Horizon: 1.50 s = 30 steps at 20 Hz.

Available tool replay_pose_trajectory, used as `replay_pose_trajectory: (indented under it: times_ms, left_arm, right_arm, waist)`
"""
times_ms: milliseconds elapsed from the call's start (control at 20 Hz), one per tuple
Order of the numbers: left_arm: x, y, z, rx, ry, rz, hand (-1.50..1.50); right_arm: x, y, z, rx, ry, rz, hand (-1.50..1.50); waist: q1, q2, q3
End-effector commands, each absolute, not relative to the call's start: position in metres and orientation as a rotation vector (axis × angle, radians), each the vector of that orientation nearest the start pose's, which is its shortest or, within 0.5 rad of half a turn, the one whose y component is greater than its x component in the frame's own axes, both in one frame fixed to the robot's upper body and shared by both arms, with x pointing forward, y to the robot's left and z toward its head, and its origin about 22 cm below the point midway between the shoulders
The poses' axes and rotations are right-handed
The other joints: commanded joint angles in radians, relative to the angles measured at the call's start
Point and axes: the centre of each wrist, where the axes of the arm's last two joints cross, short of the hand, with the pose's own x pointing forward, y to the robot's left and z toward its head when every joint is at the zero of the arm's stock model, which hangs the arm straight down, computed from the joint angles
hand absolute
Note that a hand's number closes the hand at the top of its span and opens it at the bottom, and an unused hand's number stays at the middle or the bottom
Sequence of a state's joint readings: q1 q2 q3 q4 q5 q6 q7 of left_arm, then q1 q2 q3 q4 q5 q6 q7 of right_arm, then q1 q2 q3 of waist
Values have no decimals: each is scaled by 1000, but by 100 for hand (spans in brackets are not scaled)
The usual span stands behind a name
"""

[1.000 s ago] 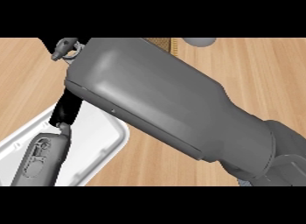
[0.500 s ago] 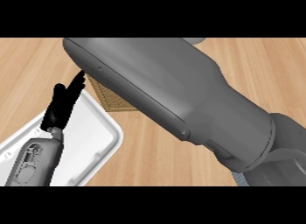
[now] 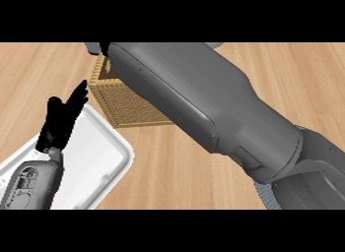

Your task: Pick the can from the placemat and place it in the basket

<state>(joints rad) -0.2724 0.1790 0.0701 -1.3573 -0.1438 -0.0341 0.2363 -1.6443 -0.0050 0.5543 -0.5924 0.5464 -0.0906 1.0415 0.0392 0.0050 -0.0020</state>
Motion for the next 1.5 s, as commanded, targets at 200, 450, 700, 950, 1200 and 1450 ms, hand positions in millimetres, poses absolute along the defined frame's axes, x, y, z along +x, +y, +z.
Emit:
replay_pose_trajectory:
  times_ms: [200,450,700,950,1200,1450]
  left_arm:
    - [297,268,27,246,-1359,-230,0]
    - [302,271,27,252,-1360,-250,0]
    - [304,274,31,251,-1370,-240,0]
    - [304,268,32,242,-1360,-238,0]
    - [285,278,22,276,-1357,-209,0]
    - [292,287,28,283,-1351,-207,0]
  right_arm:
    - [395,53,235,-1147,-1265,837,150]
    - [401,38,211,-981,-1240,661,150]
    - [407,27,195,-918,-1322,588,-150]
    - [402,17,159,-920,-1444,461,-150]
    - [400,23,186,-948,-1561,280,-150]
    - [407,-3,195,-976,-1534,112,-150]
  waist:
    - [-10,-1,1]
    - [-2,2,1]
    - [0,5,1]
    - [-9,2,2]
    - [-35,-12,2]
    - [-60,-17,2]
